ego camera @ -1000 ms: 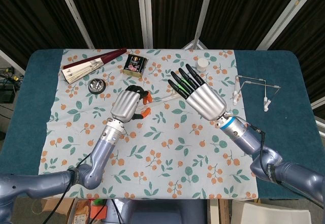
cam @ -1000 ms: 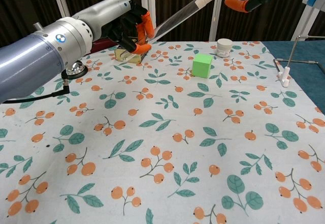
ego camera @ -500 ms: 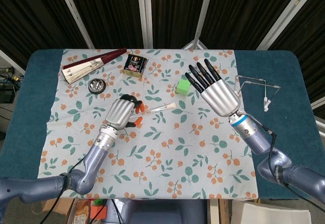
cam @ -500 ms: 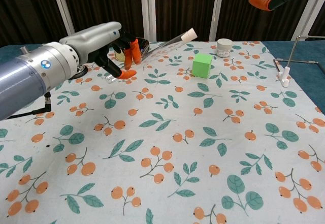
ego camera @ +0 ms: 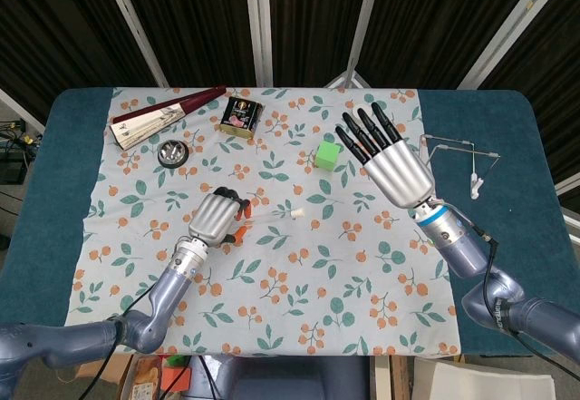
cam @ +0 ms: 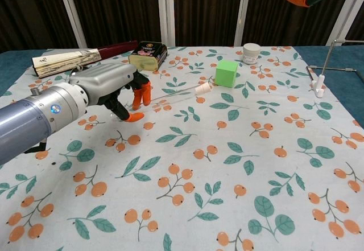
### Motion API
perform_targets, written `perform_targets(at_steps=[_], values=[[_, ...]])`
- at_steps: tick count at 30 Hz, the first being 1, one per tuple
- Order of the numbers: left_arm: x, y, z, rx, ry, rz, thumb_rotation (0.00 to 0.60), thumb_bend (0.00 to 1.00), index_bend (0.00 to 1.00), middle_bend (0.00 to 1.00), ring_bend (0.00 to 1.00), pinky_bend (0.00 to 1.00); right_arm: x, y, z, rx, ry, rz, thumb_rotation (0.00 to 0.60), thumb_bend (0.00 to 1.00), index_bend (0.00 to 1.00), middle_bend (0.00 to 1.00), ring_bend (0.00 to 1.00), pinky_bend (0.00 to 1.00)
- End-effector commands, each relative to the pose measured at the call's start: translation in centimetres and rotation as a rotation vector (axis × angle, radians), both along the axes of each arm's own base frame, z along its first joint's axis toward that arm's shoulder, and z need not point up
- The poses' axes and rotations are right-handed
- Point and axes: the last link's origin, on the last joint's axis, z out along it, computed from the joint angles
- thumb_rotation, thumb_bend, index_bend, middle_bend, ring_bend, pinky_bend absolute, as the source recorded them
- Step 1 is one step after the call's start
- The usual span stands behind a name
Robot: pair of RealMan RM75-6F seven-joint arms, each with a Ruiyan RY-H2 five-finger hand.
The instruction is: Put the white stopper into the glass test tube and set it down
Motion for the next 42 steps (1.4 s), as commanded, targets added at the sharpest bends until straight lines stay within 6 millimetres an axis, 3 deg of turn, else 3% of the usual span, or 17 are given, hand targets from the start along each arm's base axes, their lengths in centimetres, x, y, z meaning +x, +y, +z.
perform_targets(at_steps=[1,8,17,26,31,35,38,42], values=[[-0.3,-0.1,-0.3,-0.009,0.022,0.008,0.6,0.56,0.62,0.69,0.3,0.25,0.0,0.1,0.1,0.002,-0.003,-0.002,0.6,0.46,0.0,0.01,0.0,0.0],[-1.1,-0.3,-0.5,-0.025,0.076,0.027,0.6,0.54,0.59,0.65,0.3,0.22,-0.5,0.3,0.0,0.013,-0.007,-0.021,0.6,0.46,0.0,0.01,0.0,0.0],[-1.3,-0.5,0.5,-0.026,0.104,0.037,0.6,0.43,0.47,0.4,0.21,0.1,-1.1,0.7,0.2,0.022,-0.003,-0.044,0.6,0.46,0.0,0.01,0.0,0.0],[-1.6,-1.6,2.5,-0.004,0.079,0.075,0.6,0.39,0.34,0.28,0.16,0.06,-2.6,2.0,0.5,0.038,0.005,-0.084,0.6,0.46,0.0,0.01,0.0,0.0],[-2.5,-2.8,5.0,0.047,0.016,0.114,0.6,0.35,0.26,0.21,0.11,0.03,-4.8,3.9,1.0,0.066,-0.065,-0.185,0.6,0.46,0.0,0.01,0.0,0.0],[-3.9,-4.0,7.6,0.084,-0.041,0.159,0.6,0.23,0.17,0.13,0.06,0.01,-7.0,6.1,1.2,0.131,-0.208,-0.349,0.6,0.43,0.0,0.01,0.0,0.0],[-5.2,-5.3,9.8,0.116,-0.051,0.173,0.6,0.19,0.14,0.09,0.03,0.0,-8.8,8.0,1.7,0.158,-0.299,-0.476,0.6,0.34,0.0,0.01,0.0,0.0],[-7.1,-8.2,12.7,0.15,-0.067,0.181,0.6,0.18,0.12,0.06,0.0,0.0,-11.1,10.4,2.9,0.162,-0.391,-0.595,0.6,0.32,0.0,0.0,0.0,0.0]])
